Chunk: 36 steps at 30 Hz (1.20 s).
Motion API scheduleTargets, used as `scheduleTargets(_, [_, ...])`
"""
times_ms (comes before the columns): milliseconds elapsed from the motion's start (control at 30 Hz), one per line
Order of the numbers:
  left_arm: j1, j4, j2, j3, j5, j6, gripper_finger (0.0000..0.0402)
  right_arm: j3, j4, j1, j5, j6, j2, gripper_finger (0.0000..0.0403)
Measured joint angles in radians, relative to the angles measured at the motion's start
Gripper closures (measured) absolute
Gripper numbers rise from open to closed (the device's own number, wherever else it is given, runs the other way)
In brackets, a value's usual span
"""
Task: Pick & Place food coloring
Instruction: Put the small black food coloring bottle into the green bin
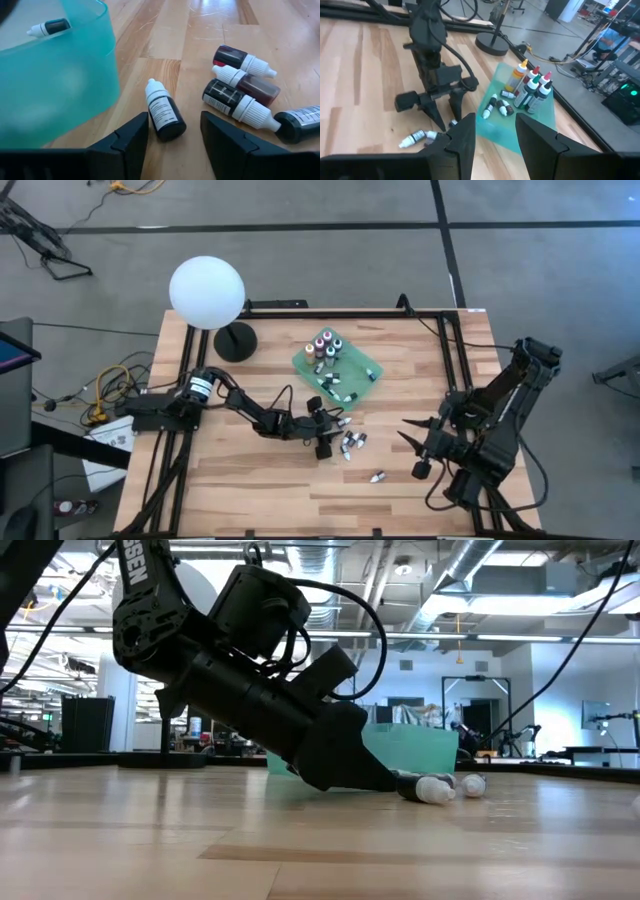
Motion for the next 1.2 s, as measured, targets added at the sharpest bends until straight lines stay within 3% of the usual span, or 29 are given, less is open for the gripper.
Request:
scheduleTargets(200, [-0.001,0.001,0.000,0.000,-0.016,0.000,0.0248,-0.064,0.009,-0.011,-0.003,0.006,0.001,0.0272])
scheduleTargets(567, [-0.002,0.000,0.001,0.001,-0.043,0.013,0.0308,-0.066,0.012,-0.028,-0.017,0.008,0.001,0.0272])
scheduleTargets(1200, [-0.058,0.026,-0.003,0.000,-0.112,0.096,0.0315,-0.067,0.013,-0.028,-0.018,0.008,0.001,0.0272])
